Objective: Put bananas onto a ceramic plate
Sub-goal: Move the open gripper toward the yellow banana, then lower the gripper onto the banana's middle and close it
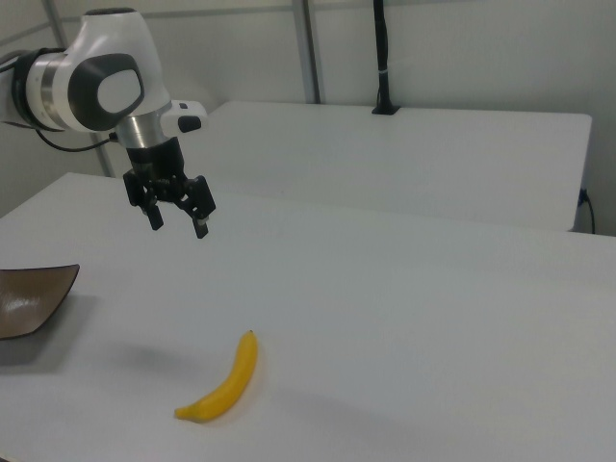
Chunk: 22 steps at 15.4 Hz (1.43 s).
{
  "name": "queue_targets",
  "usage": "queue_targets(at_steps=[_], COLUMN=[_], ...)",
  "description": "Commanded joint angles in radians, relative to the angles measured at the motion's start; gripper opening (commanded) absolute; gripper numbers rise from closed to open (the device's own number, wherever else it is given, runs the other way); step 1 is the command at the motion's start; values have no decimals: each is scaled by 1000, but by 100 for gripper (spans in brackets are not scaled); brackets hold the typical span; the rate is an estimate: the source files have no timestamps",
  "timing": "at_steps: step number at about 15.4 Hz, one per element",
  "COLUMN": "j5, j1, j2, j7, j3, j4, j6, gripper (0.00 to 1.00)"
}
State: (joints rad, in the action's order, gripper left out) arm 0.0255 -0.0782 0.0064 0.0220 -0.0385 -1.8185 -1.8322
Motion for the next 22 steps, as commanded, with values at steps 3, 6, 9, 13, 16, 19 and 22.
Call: queue_targets(at_steps=[3, 6, 9, 13, 16, 19, 22], j5=[80, 100, 135, 139, 145, 166, 166], j1=[6, 24, 32, 48, 48, 55, 60], j2=[-25, -25, -17, 12, 49, 90, 136], j7=[-33, -71, -154, -266, -290, -290, -290], j3=[5, 8, 40, 75, 91, 91, 91], j4=[-83, -123, -180, -254, -275, -303, -306], j6=[2, 1, -25, -130, -166, -232, -239], gripper=[100, 100, 100, 100, 100, 100, 100])
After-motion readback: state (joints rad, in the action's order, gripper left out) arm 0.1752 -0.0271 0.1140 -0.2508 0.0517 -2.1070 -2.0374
